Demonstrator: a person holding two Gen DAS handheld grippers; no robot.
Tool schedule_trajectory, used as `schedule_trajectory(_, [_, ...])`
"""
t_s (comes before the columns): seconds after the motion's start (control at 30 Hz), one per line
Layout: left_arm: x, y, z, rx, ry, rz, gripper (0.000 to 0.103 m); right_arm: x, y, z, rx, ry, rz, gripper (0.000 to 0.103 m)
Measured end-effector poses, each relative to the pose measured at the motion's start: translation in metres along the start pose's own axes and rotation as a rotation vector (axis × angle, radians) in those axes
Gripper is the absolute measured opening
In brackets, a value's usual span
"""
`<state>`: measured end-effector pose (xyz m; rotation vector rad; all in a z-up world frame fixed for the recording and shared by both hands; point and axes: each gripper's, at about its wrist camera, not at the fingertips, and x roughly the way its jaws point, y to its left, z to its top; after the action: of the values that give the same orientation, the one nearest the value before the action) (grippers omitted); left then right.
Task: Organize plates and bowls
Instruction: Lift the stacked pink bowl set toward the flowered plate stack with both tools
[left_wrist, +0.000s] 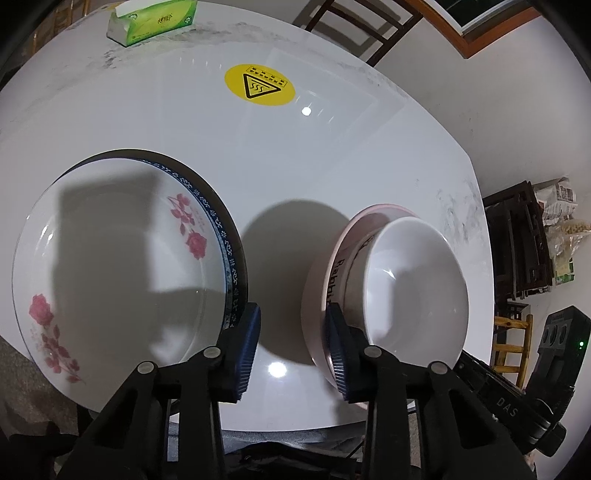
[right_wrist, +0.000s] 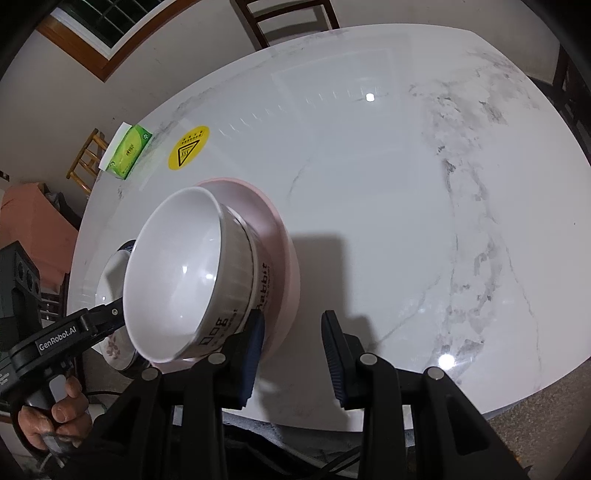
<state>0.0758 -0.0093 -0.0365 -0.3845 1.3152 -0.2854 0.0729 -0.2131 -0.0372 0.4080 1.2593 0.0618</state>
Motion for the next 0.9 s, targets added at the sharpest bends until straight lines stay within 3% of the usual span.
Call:
schedule_trajectory(0.57, [0.010,-0.005,0.003,0.005,-0.011,-0.004,0.029,0.016,0.002,0.016,-0.016,0.008,-0.070,0.033])
schedule_trajectory(0.9, [0.012,-0.010,0.000,0.040,-0.053,0.022,0.027,0.017,-0.003,0.016,-0.003,0.005,-0.047,0.033])
